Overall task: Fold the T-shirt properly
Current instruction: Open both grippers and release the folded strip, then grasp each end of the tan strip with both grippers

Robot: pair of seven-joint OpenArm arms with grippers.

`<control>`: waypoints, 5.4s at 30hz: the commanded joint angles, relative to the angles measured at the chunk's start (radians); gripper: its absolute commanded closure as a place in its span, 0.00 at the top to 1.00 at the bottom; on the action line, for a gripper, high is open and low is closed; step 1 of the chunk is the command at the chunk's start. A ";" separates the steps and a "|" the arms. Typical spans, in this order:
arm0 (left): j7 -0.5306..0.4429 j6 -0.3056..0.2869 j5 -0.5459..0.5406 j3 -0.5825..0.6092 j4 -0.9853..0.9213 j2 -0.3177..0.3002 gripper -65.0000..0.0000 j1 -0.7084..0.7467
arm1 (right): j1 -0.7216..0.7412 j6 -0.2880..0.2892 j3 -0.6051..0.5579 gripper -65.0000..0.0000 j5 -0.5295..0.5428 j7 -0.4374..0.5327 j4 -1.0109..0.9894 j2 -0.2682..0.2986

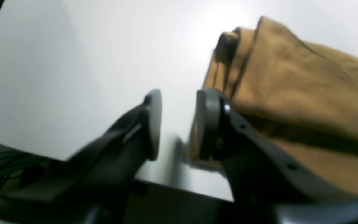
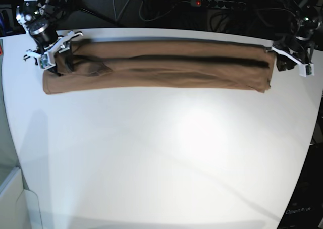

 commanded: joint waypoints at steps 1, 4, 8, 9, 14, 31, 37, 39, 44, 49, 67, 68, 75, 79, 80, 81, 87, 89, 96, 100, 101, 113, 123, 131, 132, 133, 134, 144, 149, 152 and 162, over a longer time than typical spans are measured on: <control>-0.022 0.002 -0.016 -0.006 0.015 -0.010 0.28 -0.002 | -0.002 -0.005 0.019 0.43 0.016 0.028 0.016 -0.001; -0.022 0.002 -0.016 -0.007 0.015 -0.010 0.28 -0.002 | -0.002 -0.005 0.053 0.43 0.016 0.029 0.017 -0.021; -0.013 0.002 -0.024 -0.004 0.015 -0.009 0.28 -0.002 | -0.003 -0.002 0.090 0.43 0.017 0.031 0.028 -0.024; -0.013 0.002 -0.024 -0.004 0.015 -0.007 0.28 -0.002 | -0.003 0.000 0.090 0.43 0.017 0.031 0.030 -0.022; -0.013 0.002 -0.014 -0.007 0.015 0.019 0.28 -0.025 | 0.003 0.000 0.085 0.35 0.017 0.031 0.031 0.004; -0.013 0.002 -0.013 -0.007 -0.106 -0.012 0.28 -0.030 | 0.122 0.000 0.079 0.12 0.013 0.026 -0.159 0.010; -0.012 0.002 -0.025 -0.011 -0.075 -0.006 0.28 -0.030 | 0.125 0.000 0.074 0.12 -0.095 0.029 -0.159 -0.010; -0.012 0.002 -0.025 -0.011 -0.052 -0.003 0.28 -0.025 | 0.138 0.000 0.067 0.12 -0.125 0.031 -0.159 -0.019; -0.012 0.002 -0.025 -0.012 -0.036 -0.003 0.42 -0.032 | 0.142 0.000 0.047 0.12 -0.136 0.031 -0.159 -0.019; -0.012 0.002 -0.027 -0.012 -0.042 -0.003 0.62 -0.047 | 0.144 0.000 0.045 0.12 -0.136 0.029 -0.159 -0.019; 0.171 0.002 -0.156 -0.007 -0.166 -0.033 0.62 -0.144 | 0.144 0.000 0.045 0.12 -0.138 0.028 -0.159 -0.013; 0.171 0.002 -0.156 -0.007 -0.186 -0.033 0.62 -0.148 | 0.144 0.000 0.045 0.12 -0.138 0.028 -0.159 -0.013; 0.162 0.002 -0.156 -0.001 -0.266 -0.047 0.53 -0.150 | 0.144 0.000 0.045 0.12 -0.138 0.028 -0.159 -0.013; 0.171 0.002 -0.154 -0.001 -0.264 -0.049 0.09 -0.148 | 0.144 0.000 0.045 0.12 -0.138 0.028 -0.159 -0.013; 0.171 0.002 -0.154 -0.001 -0.263 -0.050 0.00 -0.148 | 0.144 0.000 0.045 0.12 -0.138 0.028 -0.159 -0.013; 0.173 0.002 -0.154 0.000 -0.260 -0.052 0.00 -0.148 | 0.144 0.000 0.045 0.12 -0.138 0.028 -0.159 -0.013; 0.173 0.002 -0.122 -0.001 -0.250 -0.053 0.04 -0.148 | 0.144 0.000 0.045 0.12 -0.138 0.029 -0.159 -0.013; 0.186 0.002 -0.123 -0.006 -0.237 -0.053 0.04 -0.148 | 0.144 0.000 0.045 0.12 -0.138 0.029 -0.159 -0.013; 0.314 0.002 -0.123 -0.004 0.030 0.011 0.04 -0.148 | 0.145 0.000 0.024 0.12 -0.138 0.029 -0.159 -0.013; 0.412 0.002 -0.116 -0.001 0.158 0.042 0.04 -0.197 | 0.151 0.000 0.024 0.12 -0.138 0.023 -0.159 -0.017; 0.433 0.002 -0.116 -0.001 0.176 0.042 0.04 -0.208 | 0.151 0.000 0.024 0.12 -0.138 0.021 -0.159 -0.017; 0.568 0.002 -0.110 -0.007 0.262 0.066 0.04 -0.276 | 0.151 -0.005 -0.036 0.12 -0.138 0.020 -0.159 -0.027; 0.496 0.002 -0.082 -0.090 -0.039 -0.081 0.38 -0.211 | 0.164 -0.005 -0.031 0.12 -0.139 0.020 -0.159 -0.025; 0.499 0.002 -0.073 -0.096 -0.114 -0.105 0.60 -0.213 | 0.164 -0.005 -0.036 0.12 -0.139 0.020 -0.159 -0.022; 0.496 0.002 -0.073 -0.096 -0.115 -0.105 0.60 -0.213 | 0.164 -0.005 -0.036 0.12 -0.139 0.020 -0.159 -0.022; 0.496 0.002 -0.073 -0.096 -0.125 -0.105 0.60 -0.213 | 0.164 -0.005 -0.036 0.12 -0.139 0.020 -0.159 -0.022; 0.496 0.002 -0.073 -0.095 -0.143 -0.105 0.60 -0.217 | 0.164 -0.005 -0.036 0.12 -0.139 0.020 -0.159 -0.022; 0.495 0.002 -0.082 -0.095 -0.396 -0.139 0.60 -0.268 | 0.164 -0.005 -0.038 0.12 -0.139 0.020 -0.159 -0.021; 0.504 0.002 -0.082 -0.057 -0.395 -0.139 0.60 -0.266 | 0.165 -0.005 -0.038 0.12 -0.139 0.020 -0.159 -0.021; 0.505 0.002 -0.082 -0.050 -0.395 -0.139 0.60 -0.260 | 0.165 -0.005 -0.039 0.12 -0.139 0.020 -0.159 -0.021; 0.532 0.002 -0.082 -0.050 -0.404 -0.179 0.51 -0.226 | 0.171 -0.005 -0.039 0.12 -0.139 0.020 -0.159 -0.021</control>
